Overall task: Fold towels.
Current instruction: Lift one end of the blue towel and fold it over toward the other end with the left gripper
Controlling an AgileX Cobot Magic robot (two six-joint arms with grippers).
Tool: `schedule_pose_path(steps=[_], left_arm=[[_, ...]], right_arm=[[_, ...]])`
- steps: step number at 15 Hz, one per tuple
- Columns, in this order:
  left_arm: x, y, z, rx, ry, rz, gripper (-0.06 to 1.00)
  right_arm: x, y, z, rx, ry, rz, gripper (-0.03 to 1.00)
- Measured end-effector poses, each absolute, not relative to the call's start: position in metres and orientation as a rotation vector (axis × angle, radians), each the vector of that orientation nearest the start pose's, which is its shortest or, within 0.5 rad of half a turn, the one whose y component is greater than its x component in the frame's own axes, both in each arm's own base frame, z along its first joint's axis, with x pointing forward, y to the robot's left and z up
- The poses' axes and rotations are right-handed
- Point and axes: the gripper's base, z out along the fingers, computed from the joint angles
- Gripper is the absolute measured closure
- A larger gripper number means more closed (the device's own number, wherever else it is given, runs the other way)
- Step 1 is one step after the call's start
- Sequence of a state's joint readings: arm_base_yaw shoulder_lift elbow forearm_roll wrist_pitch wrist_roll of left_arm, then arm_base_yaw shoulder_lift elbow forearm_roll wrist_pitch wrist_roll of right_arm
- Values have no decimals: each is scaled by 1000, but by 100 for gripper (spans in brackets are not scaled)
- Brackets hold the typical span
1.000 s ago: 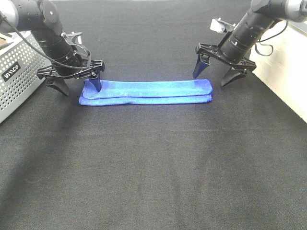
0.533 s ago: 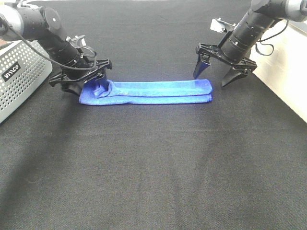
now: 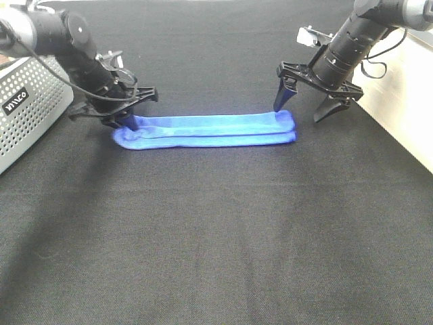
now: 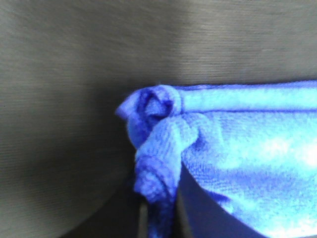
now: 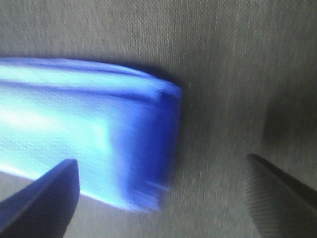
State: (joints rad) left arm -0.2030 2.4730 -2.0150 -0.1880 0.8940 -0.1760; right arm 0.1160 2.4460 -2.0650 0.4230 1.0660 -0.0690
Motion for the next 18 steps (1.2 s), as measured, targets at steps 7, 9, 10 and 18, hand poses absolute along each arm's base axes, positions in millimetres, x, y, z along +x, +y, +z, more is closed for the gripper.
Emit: schedule_pose_path(steps=[7,9,10,18], left_arm=[[505,-115,208,-27,2830,-204,87],[498,-151,228,7,2790,-391,87],[492,-169,228,33,2797,-424,87],[477,-266,191,-83,2720,-599,78]], right_arm=[[494,92,158,-59,2923,601,14],[493,92,165,-62,2909,601,14],[493,92,167,-63,2905,601,14],[489,92,198,-80,2845,599,14]])
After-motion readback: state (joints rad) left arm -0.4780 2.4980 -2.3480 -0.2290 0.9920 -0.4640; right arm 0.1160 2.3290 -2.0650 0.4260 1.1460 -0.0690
